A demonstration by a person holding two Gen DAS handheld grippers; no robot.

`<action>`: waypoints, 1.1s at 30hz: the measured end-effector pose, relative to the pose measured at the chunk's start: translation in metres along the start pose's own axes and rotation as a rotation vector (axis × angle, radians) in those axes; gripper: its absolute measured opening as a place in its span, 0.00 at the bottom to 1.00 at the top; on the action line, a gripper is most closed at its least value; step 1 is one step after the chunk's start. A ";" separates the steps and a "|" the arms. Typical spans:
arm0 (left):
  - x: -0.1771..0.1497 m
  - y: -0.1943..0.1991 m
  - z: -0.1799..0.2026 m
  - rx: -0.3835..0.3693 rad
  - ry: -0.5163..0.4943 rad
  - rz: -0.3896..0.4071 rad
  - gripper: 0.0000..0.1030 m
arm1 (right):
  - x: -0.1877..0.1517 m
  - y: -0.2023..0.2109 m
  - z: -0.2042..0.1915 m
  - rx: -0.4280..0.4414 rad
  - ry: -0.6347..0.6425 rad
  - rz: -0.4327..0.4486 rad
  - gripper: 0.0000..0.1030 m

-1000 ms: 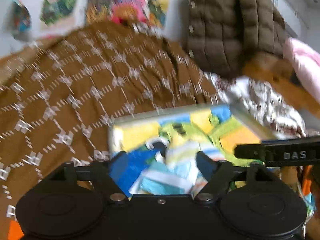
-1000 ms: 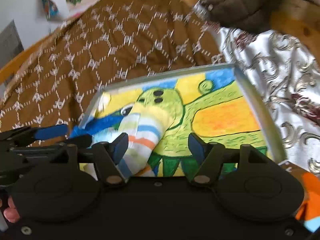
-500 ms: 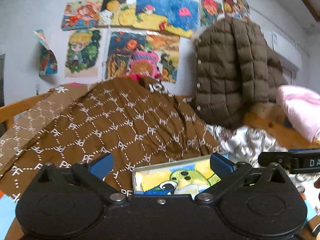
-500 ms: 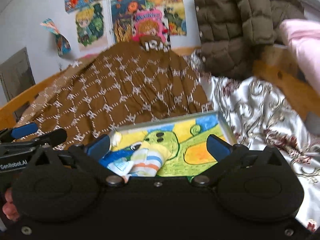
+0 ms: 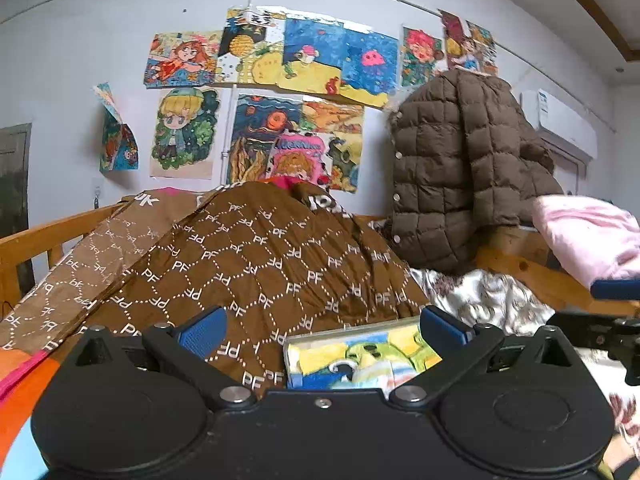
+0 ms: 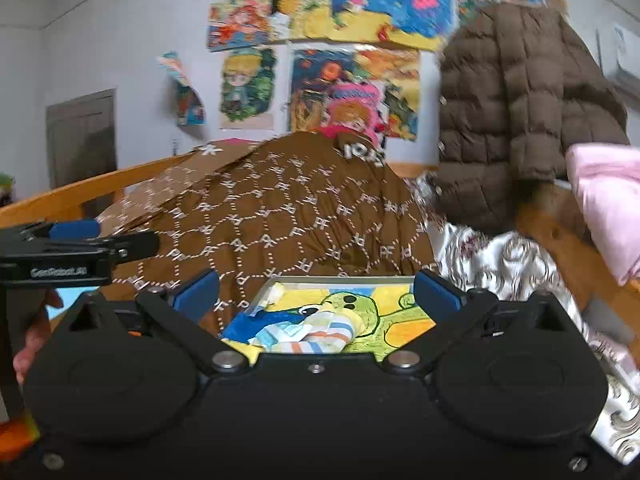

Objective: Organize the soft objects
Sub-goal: 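Lift both tools away from the tray back over the pile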

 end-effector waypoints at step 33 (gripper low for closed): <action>-0.111 0.048 0.027 -0.169 -0.216 -0.295 0.99 | -0.089 0.033 -0.034 0.101 0.236 -0.366 0.99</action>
Point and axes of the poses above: each gripper's, at about its wrist camera, not at the fingertips, and y roughly against the way its jaws point, z to its right, x to its top, the point moved 4 cm from there along -y, roughly the way its jaws point, and after that the axes turned 8 degrees about -y, right-handed, at the moved point
